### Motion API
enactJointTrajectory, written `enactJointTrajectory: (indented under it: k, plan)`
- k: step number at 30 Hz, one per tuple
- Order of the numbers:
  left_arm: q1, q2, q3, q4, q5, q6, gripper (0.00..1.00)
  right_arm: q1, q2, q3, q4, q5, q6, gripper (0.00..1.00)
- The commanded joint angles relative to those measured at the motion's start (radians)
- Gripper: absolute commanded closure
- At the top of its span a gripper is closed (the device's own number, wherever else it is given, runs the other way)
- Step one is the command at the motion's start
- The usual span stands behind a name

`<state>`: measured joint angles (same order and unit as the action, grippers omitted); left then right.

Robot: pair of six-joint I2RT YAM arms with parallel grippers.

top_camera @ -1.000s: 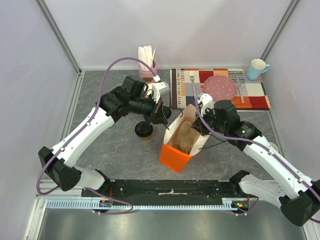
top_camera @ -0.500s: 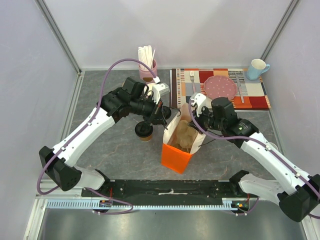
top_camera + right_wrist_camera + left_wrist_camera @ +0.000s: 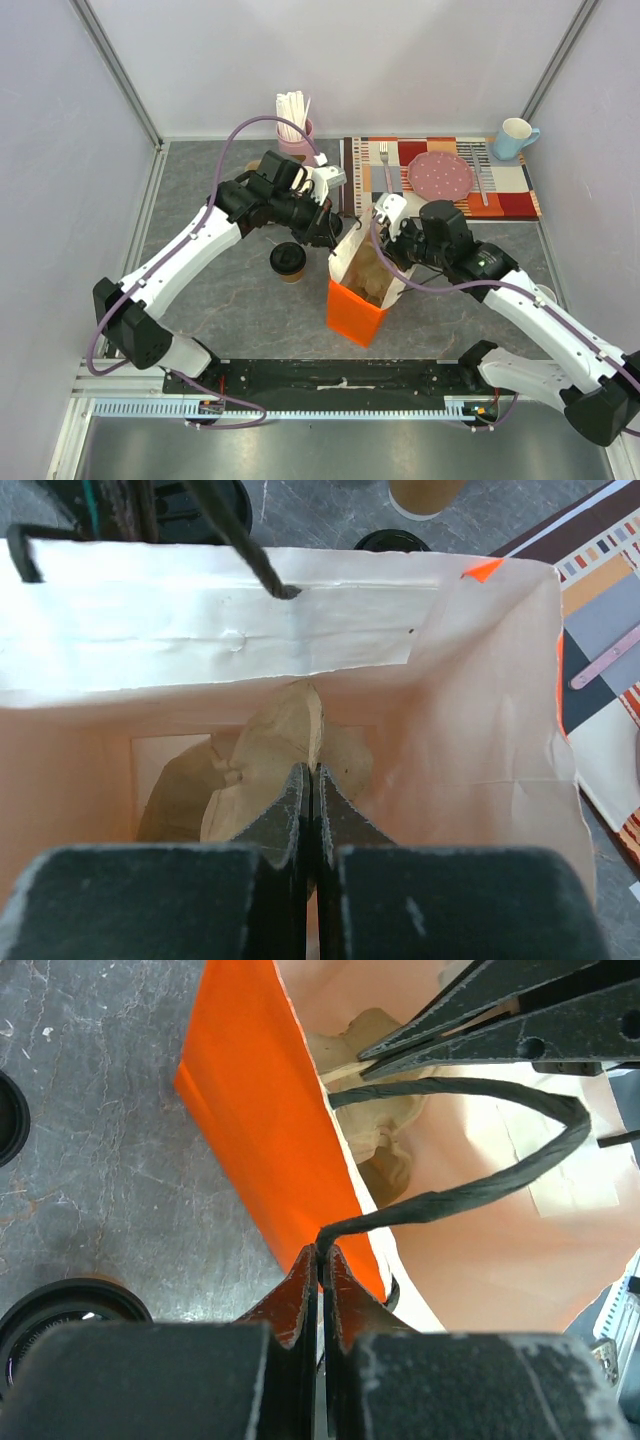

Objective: Pack the takeout coffee

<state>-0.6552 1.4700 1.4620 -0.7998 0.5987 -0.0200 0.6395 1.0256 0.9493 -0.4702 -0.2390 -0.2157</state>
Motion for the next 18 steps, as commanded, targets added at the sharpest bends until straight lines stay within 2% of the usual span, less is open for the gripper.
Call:
enactJointTrajectory:
  k: [1,7,10,18]
  plan:
    - [0.005,-0.031,0.014,0.031,-0.028,0.014,0.98,0.005,-0.038,-0.001,-0.045,-0.049,-0.057,1.0]
    - [0.002,-0.209,-0.232,0.275,-0.053,0.018,0.98,0.003,-0.027,-0.067,0.022,-0.011,0.073,1.0]
    - [0.0,-0.227,-0.278,0.281,-0.074,0.018,0.98,0.003,0.019,-0.044,0.028,0.058,0.136,0.99]
    - [-0.007,-0.257,-0.311,0.292,-0.094,0.114,0.98,0.003,0.105,-0.035,0.031,0.104,0.154,0.96]
